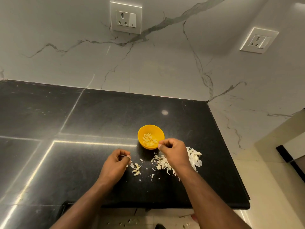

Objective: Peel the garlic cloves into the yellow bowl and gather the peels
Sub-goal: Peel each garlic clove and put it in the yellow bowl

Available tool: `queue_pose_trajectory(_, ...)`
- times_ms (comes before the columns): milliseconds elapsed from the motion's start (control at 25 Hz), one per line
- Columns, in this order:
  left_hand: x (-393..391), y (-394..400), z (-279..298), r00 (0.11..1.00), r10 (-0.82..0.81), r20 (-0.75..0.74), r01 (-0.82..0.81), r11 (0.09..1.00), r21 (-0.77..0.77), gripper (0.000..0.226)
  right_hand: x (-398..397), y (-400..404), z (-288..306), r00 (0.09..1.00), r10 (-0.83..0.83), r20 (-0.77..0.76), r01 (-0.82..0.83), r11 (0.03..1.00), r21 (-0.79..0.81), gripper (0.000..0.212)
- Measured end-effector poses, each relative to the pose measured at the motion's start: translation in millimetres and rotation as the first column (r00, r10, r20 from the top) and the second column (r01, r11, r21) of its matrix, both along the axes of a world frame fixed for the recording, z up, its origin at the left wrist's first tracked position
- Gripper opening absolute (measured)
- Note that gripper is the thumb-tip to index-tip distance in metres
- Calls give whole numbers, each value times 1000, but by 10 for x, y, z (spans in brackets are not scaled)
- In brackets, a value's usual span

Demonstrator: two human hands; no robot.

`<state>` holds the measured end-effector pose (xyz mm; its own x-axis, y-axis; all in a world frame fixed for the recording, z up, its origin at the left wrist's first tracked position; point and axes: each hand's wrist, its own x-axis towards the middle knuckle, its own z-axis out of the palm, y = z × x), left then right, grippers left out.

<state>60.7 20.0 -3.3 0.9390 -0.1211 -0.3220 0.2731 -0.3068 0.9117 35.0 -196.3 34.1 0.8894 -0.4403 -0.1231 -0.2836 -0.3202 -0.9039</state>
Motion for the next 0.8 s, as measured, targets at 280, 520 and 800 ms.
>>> queue_pose_trajectory(280, -60, 127, -115, 999, -40, 12, 39, 994, 101, 14, 85, 198, -19, 983, 174, -56, -181, 970, -161, 12)
queue_pose_trajectory(520, -51, 179, -123, 996, 82, -27, -82, 997, -12, 17, 19, 596, -302, 843, 408, -351, -535, 709, -459, 28)
queue_pose_trajectory(800, -67, 184, -133, 998, 54, -17, -54, 998, 17, 16, -10, 696, -302, 863, 346, -368, -500, 686, -529, 13)
